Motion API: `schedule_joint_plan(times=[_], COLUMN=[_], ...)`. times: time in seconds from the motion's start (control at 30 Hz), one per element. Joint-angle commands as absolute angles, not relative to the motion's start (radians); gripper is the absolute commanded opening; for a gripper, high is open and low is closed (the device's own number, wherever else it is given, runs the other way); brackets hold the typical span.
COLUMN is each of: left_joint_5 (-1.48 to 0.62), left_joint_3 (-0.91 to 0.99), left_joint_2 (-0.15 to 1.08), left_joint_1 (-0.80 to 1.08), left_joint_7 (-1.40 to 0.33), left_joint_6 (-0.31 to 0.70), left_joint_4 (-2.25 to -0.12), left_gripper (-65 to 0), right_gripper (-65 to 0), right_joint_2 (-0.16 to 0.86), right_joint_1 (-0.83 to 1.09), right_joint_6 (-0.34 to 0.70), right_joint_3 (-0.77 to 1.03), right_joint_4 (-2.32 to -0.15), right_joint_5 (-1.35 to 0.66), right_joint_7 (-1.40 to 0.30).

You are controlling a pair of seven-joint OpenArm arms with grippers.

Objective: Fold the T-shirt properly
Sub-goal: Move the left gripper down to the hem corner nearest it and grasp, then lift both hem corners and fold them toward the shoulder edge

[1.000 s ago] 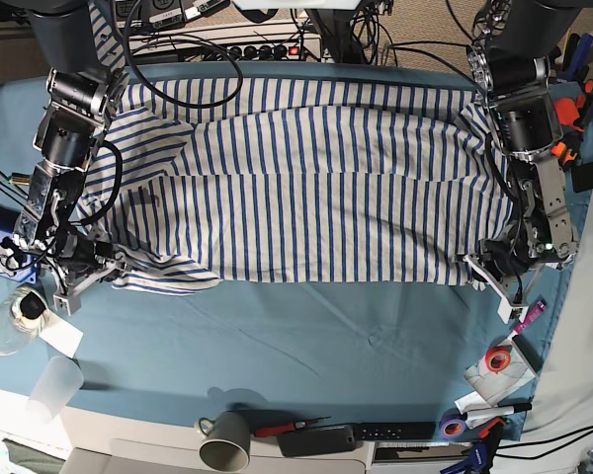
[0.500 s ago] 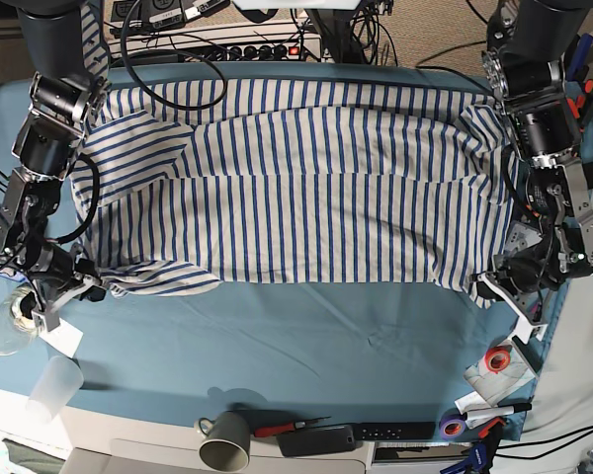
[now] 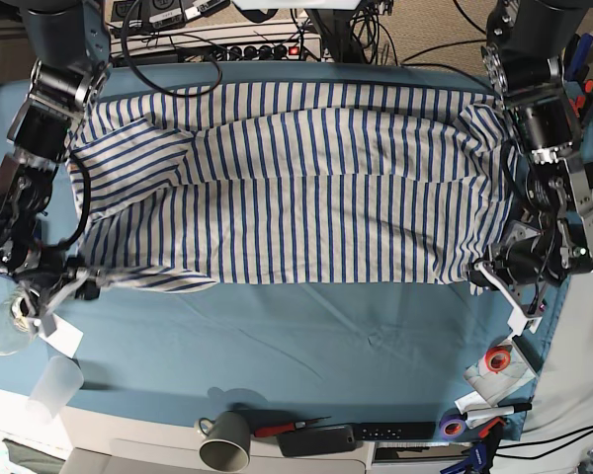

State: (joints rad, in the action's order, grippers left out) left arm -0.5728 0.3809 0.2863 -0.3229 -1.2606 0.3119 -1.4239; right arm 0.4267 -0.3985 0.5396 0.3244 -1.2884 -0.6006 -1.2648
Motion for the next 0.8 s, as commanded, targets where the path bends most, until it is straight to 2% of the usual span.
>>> schedule_joint_plan(times=[0.0, 0.5, 0.77], left_joint_5=[-0.588, -0.57, -0.554], left_joint_3=[0.383, 0.383, 0.385], left_joint_2=[0.299, 0.299, 0.299], left_joint_1=[-0.326, -0.005, 0.067], left_joint_7=[-1.257, -1.212, -1.185], left_joint_6=[0.315, 0.315, 0.315], left_joint_4=[-1.465, -1.828, -1.897], left_gripper=[-65.0, -65.0, -65.0], right_gripper=[-65.0, -65.0, -65.0], right_joint_2=[0.447, 0.446, 0.446], right_joint_1=[-0.414, -0.342, -0.273], right_joint_6=[0.535, 0.536, 0.547], right_joint_3=[0.331, 0.593, 0.616], right_joint_4=[-1.304, -1.328, -1.328], right_joint_5=[-0.613, -0.617, -0.682], right_joint_7=[-1.251, -1.328, -1.327])
